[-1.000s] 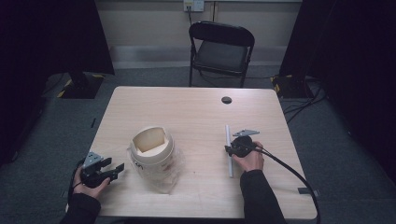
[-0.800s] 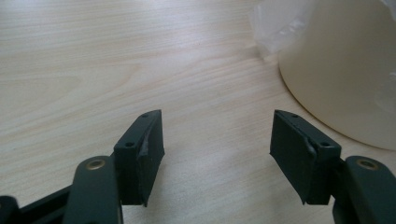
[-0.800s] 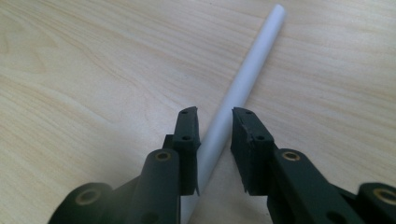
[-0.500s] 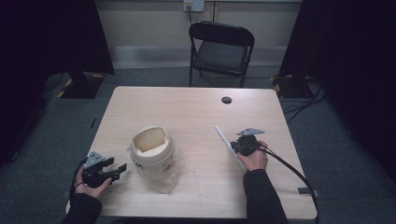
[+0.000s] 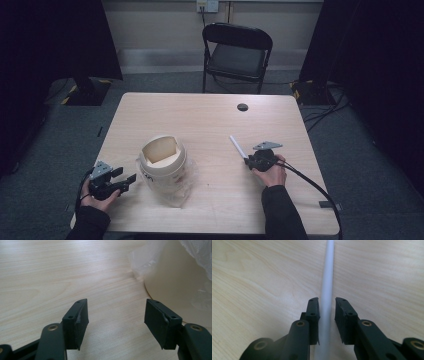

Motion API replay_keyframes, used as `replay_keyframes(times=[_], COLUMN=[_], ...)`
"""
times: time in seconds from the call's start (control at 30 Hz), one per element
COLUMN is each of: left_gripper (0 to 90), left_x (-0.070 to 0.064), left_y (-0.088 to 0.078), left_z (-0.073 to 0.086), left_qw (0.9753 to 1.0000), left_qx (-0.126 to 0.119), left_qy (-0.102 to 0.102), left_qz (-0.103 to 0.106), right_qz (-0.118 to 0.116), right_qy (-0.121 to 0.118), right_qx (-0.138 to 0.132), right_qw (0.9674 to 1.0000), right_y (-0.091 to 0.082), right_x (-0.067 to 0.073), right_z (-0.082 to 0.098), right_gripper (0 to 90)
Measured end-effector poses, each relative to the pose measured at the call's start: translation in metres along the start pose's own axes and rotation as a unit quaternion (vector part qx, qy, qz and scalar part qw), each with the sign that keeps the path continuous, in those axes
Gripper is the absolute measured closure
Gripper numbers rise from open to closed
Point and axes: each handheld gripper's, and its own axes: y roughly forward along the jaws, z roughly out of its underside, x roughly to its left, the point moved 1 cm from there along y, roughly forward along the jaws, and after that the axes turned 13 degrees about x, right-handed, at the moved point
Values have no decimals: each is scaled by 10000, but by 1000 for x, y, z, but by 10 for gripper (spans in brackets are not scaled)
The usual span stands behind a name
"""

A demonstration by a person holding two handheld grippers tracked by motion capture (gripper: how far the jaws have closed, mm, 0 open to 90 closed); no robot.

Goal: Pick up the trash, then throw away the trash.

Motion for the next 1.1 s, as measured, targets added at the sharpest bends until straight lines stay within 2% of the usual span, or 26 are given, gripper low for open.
replay_keyframes(times=[0.03,0.13,0.27,0.37,0.4,0.43,0.47,0.5,0.53,0.6,0.67,0.7,0.87,0.9,0.97,1.0,1.03,1.07,1.1], left_gripper=[357,357,359,360,360,360,360,360,360,361,361,361,362,362,362,362,362,362,363], left_x=[0,0,0,1,1,1,0,0,0,0,0,0,1,1,1,0,0,0,-1], left_y=[0,0,-1,-3,-4,-5,-5,-6,-7,-10,-12,-13,-21,-21,-26,-28,-35,-35,-41], left_z=[0,0,-1,-1,-2,-2,-3,-3,-3,-4,-5,-5,-9,-9,-12,-14,-17,-17,-22], left_qw=[10000,10000,10000,9999,9999,9999,9998,9997,9996,9993,9991,9989,9976,9976,9967,9962,9950,9950,9935], left_qx=[-19,-14,-40,-110,-146,-148,-205,-224,-271,-346,-406,-461,-654,-654,-772,-838,-962,-962,-1105], left_qy=[-27,-35,-32,-57,-70,-35,-74,-73,-90,-101,-100,-114,-241,-241,-246,-244,-252,-252,-260], left_qz=[-18,-27,-8,-4,0,-15,0,-7,-6,-21,-14,-11,6,6,-1,5,11,11,25], right_qz=[47,59,156,68,35,35,-46,-76,-76,-167,-205,-234,-352,-352,-347,-365,-389,-389,-416], right_qy=[-33,90,115,220,217,217,194,223,223,254,258,246,237,237,231,233,227,227,221], right_qx=[-52,-52,-33,-375,-612,-612,-870,-1017,-1017,-1341,-1534,-1770,-2161,-2161,-2273,-2340,-2471,-2471,-2628], right_qw=[10000,9999,9998,9990,9979,9979,9960,9945,9945,9905,9876,9836,9755,9755,9729,9713,9679,9679,9637], right_y=[1,1,0,-7,-16,-16,-25,-31,-31,-43,-52,-61,-77,-77,-82,-84,-90,-90,-95], right_x=[0,0,-1,-4,-8,-8,-11,-13,-13,-15,-17,-17,-18,-18,-19,-19,-18,-18,-17], right_z=[1,0,0,1,2,2,2,2,2,3,4,5,5,5,5,4,3,3,1], right_gripper=[769,798,806,806,806,806,805,806,806,805,806,805,805,805,805,805,805,805,805])
